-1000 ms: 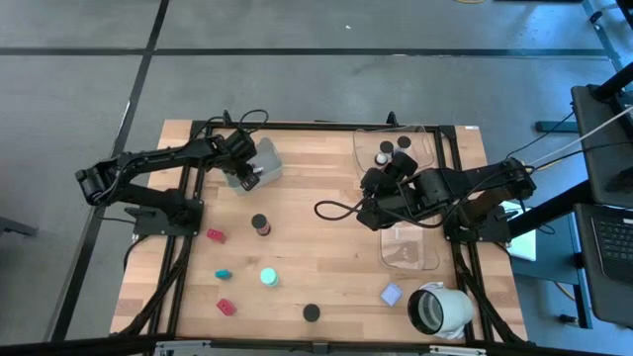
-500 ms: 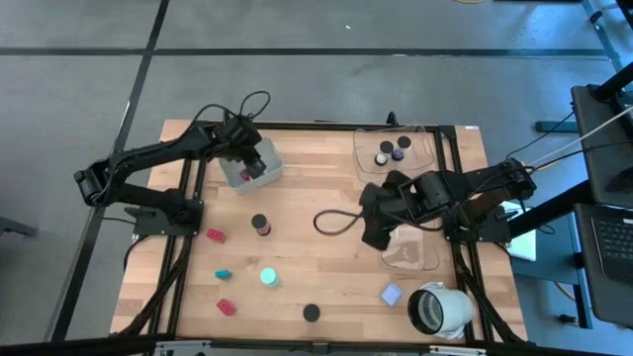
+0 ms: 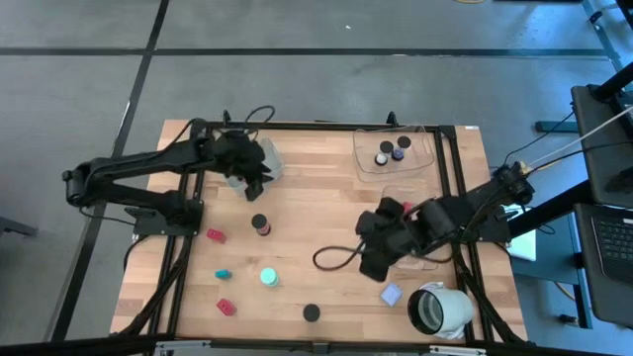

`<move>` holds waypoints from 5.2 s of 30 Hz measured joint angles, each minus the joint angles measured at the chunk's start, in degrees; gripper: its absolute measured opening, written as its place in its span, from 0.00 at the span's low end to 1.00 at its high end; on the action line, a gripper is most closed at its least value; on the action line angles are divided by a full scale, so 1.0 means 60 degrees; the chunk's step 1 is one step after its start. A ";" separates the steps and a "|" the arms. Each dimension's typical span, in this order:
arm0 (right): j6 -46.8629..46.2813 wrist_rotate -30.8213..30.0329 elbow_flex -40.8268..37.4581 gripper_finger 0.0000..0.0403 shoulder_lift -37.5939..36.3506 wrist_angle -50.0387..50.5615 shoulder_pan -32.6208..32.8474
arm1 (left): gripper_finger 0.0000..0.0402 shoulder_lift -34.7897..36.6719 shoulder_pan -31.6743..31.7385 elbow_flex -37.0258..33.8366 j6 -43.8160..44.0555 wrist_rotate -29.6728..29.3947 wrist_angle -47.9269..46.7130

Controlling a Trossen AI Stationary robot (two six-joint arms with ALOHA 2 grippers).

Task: Pick & Place Office items
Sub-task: Put the white charger adapter into the bottom transparent bin

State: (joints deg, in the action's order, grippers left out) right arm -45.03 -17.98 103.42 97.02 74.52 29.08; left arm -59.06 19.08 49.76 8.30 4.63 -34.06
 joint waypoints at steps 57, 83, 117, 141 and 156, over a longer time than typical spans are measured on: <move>0.5616 0.4551 -0.0770 0.90 0.4899 0.0586 0.1636 | 0.32 0.1059 -0.5682 0.0004 0.1919 -0.3360 0.0568; 0.6103 0.3548 -0.1571 0.71 0.4899 -0.0351 0.1637 | 0.32 0.1059 -0.5682 0.0000 0.1336 -0.2776 0.0568; 0.2571 0.4883 -0.1619 0.84 0.4897 0.0310 0.1611 | 0.32 0.1059 -0.5682 0.0001 0.1336 -0.2569 0.0568; 0.2091 0.5297 -0.2387 0.53 0.4881 -0.0393 0.1629 | 0.32 0.1059 -0.5682 0.0000 0.1339 -0.2573 0.0568; 0.2072 0.4322 -0.0962 0.52 0.4739 0.0020 0.1516 | 0.32 0.1059 -0.5682 0.0001 0.1339 -0.2573 0.0568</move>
State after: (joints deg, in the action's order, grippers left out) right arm -32.60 7.95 97.65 125.45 74.64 38.18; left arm -52.71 -15.00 49.77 16.34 -10.81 -30.65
